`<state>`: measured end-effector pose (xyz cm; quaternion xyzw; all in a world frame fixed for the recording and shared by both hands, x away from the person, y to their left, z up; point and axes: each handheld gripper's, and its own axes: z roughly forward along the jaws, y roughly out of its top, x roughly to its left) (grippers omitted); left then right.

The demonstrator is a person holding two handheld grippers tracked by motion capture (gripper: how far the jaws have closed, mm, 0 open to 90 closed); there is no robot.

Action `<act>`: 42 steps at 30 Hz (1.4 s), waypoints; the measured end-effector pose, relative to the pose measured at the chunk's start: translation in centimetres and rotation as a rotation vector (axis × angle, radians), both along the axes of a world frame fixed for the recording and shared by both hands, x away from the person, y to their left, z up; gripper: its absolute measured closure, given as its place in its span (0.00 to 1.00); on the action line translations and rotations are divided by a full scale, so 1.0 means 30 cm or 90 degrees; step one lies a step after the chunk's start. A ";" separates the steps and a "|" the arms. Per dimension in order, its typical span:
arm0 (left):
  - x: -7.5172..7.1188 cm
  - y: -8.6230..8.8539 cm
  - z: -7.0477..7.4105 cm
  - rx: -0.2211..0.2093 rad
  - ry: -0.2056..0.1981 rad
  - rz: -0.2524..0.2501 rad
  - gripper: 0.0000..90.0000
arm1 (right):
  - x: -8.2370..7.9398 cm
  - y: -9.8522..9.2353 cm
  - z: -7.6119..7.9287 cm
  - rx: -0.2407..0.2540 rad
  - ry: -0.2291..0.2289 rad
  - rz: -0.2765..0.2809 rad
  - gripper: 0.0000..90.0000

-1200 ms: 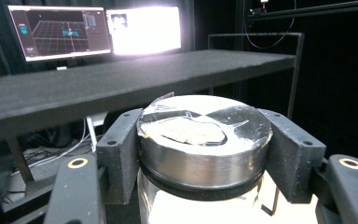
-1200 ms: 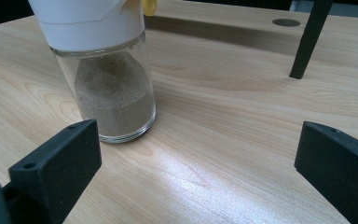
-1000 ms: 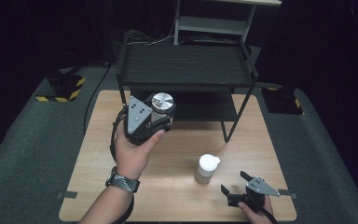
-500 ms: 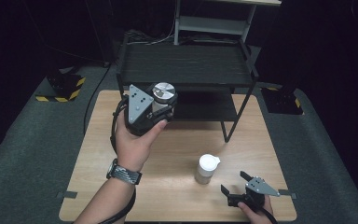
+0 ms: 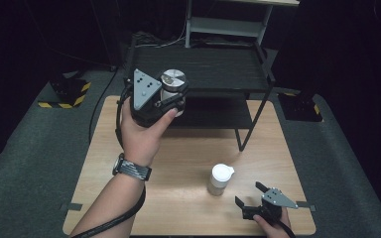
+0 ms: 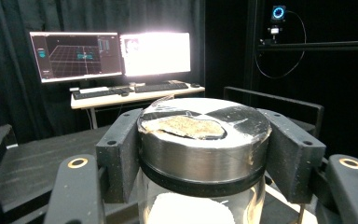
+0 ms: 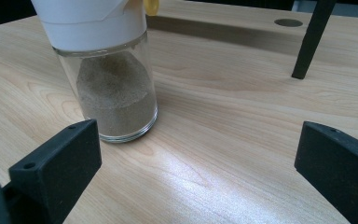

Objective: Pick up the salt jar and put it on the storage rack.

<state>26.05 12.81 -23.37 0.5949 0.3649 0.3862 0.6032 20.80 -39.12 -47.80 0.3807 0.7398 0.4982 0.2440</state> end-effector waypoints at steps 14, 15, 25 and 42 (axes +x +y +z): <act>0.068 -0.042 0.064 0.011 -0.008 0.016 0.39 | 0.001 -0.001 0.000 0.000 0.001 0.002 0.00; 0.075 -0.047 0.068 0.010 -0.007 0.017 0.39 | 0.001 -0.001 0.000 0.001 0.001 0.002 0.00; 0.158 -0.103 0.085 0.001 -0.003 0.023 0.39 | 0.000 -0.003 -0.001 0.001 -0.002 0.004 0.00; 0.281 -0.165 0.076 -0.006 0.004 0.060 0.39 | 0.000 -0.011 -0.006 0.008 -0.004 0.005 0.00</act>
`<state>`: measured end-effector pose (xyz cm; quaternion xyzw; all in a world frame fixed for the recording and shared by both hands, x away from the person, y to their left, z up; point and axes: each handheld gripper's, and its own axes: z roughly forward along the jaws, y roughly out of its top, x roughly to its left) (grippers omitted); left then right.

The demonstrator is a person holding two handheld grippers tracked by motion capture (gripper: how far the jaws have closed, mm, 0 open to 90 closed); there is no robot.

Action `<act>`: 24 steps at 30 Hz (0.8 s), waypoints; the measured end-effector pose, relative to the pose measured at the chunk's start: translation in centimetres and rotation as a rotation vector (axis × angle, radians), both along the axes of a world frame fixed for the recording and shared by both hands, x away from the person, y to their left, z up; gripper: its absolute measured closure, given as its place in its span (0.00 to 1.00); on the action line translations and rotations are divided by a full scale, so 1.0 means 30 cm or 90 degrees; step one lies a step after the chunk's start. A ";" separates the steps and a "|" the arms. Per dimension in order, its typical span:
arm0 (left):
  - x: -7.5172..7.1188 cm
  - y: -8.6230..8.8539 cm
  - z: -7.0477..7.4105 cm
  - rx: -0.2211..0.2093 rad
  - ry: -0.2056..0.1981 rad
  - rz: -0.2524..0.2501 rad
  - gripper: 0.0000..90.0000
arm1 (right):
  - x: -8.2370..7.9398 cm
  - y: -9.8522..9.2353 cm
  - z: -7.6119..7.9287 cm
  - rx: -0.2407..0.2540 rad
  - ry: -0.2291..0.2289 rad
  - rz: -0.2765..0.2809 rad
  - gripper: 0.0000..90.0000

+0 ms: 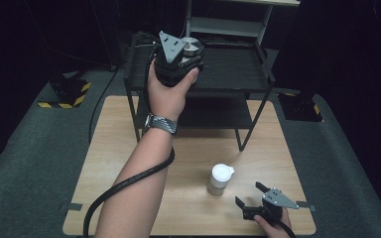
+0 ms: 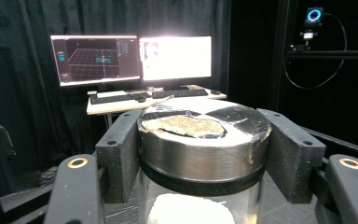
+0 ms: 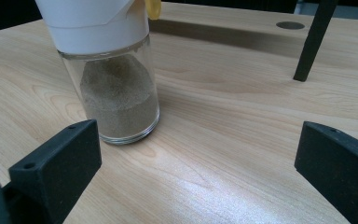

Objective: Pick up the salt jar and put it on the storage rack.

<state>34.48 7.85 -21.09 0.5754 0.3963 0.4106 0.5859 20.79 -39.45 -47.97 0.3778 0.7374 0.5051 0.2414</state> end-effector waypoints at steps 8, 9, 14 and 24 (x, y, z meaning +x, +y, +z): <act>0.030 0.000 -0.010 -0.001 0.011 0.009 0.39 | 0.004 -0.004 0.000 0.004 0.003 0.004 0.00; 0.033 -0.001 -0.011 -0.001 0.013 0.008 0.39 | 0.004 -0.004 0.000 0.004 0.004 0.004 0.00; 0.042 -0.010 -0.017 0.002 0.015 0.007 0.39 | 0.003 -0.005 -0.001 0.006 0.003 0.003 0.00; 0.051 -0.002 -0.015 -0.007 0.022 0.003 0.39 | 0.001 -0.005 -0.003 0.010 0.003 0.000 0.00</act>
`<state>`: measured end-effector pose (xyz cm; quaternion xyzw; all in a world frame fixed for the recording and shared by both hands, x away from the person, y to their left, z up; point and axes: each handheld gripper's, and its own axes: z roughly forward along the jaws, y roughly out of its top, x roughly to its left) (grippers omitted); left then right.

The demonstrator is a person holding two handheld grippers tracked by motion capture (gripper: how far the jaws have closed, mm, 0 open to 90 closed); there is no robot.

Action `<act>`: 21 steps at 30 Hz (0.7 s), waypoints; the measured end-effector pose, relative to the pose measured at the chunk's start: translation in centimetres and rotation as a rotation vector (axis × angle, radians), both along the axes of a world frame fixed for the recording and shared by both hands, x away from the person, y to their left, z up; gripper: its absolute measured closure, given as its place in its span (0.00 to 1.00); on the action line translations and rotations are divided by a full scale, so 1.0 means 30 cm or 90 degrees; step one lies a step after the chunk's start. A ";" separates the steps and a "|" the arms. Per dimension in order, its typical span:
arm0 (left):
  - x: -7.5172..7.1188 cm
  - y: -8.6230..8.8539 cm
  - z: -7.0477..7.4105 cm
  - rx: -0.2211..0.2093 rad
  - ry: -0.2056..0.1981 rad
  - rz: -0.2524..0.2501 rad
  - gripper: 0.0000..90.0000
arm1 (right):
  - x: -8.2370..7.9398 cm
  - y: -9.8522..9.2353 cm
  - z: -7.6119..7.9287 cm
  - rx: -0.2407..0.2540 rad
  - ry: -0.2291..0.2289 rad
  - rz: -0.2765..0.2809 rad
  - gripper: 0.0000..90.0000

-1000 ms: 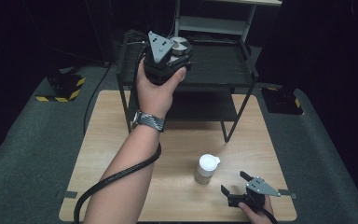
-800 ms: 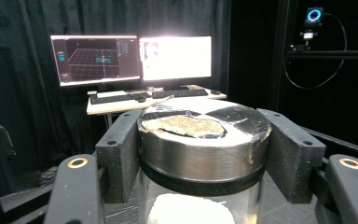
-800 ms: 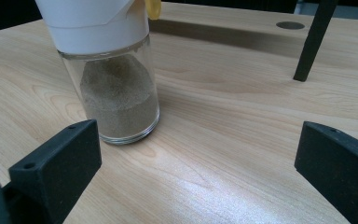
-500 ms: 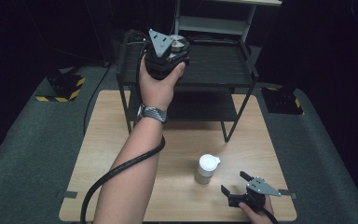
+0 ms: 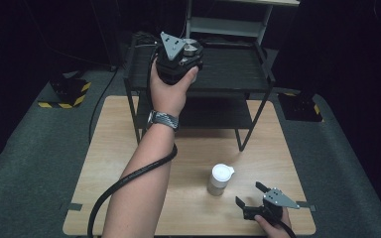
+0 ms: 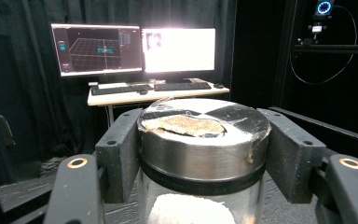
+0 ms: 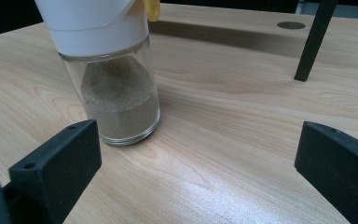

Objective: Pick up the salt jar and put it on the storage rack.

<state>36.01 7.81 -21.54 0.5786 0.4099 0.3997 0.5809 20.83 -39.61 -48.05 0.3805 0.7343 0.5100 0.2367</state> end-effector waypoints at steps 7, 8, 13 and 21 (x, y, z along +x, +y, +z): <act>0.004 0.023 0.000 0.002 0.002 -0.012 0.39 | -0.002 0.001 -0.001 -0.001 -0.002 -0.001 0.00; 0.003 0.022 0.002 0.003 0.003 -0.011 0.39 | -0.002 0.001 -0.001 0.000 -0.002 -0.001 0.00; 0.001 0.013 0.000 0.000 0.003 -0.006 0.39 | -0.003 0.001 -0.001 -0.001 -0.003 -0.002 0.00; -0.003 0.005 -0.005 0.011 -0.003 -0.001 0.37 | -0.002 -0.001 -0.001 0.000 -0.002 -0.001 0.00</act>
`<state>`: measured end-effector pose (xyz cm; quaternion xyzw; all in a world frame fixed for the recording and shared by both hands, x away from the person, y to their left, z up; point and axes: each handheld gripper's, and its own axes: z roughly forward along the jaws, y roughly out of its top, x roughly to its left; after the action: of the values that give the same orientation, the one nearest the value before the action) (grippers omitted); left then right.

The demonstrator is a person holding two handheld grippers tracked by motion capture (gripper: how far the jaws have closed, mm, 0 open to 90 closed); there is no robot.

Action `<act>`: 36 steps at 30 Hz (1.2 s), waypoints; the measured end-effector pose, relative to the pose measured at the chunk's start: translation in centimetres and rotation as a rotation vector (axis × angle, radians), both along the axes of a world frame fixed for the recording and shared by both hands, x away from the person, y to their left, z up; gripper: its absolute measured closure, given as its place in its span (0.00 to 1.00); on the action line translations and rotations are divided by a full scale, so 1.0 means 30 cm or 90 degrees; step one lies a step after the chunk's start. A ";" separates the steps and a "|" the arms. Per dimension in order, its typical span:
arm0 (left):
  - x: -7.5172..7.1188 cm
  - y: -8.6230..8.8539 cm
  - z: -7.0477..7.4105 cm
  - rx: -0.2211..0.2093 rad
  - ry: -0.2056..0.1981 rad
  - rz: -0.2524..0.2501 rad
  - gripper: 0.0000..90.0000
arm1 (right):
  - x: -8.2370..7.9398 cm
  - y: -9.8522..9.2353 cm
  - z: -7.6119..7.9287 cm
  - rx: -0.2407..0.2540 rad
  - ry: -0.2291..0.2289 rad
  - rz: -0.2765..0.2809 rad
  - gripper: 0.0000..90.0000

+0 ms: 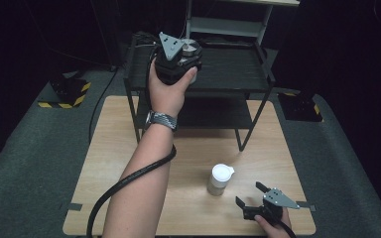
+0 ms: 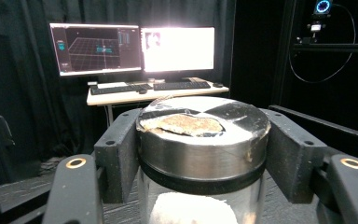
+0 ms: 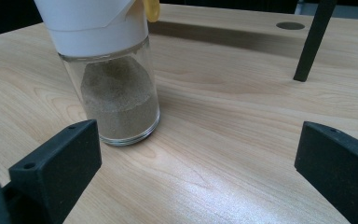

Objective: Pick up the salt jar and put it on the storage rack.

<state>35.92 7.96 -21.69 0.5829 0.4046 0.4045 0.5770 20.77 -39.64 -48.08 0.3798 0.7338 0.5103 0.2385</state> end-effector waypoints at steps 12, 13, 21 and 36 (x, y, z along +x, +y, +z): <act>-0.016 0.010 -0.004 -0.023 -0.002 -0.003 0.12 | 0.000 0.000 0.000 0.000 0.000 0.001 0.00; -0.019 0.011 -0.007 -0.026 -0.003 -0.002 0.09 | 0.000 0.000 0.000 -0.001 0.000 0.002 0.00; -0.057 0.033 -0.028 -0.008 -0.028 0.001 0.01 | 0.002 0.000 0.001 -0.003 0.000 0.003 0.00; -0.149 0.111 -0.109 -0.022 -0.048 -0.038 0.00 | 0.004 -0.003 0.001 -0.001 0.001 0.007 0.00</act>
<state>31.45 11.28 -24.97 0.5688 0.3717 0.4018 0.6138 20.90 -39.72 -48.04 0.3759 0.7367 0.5104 0.2354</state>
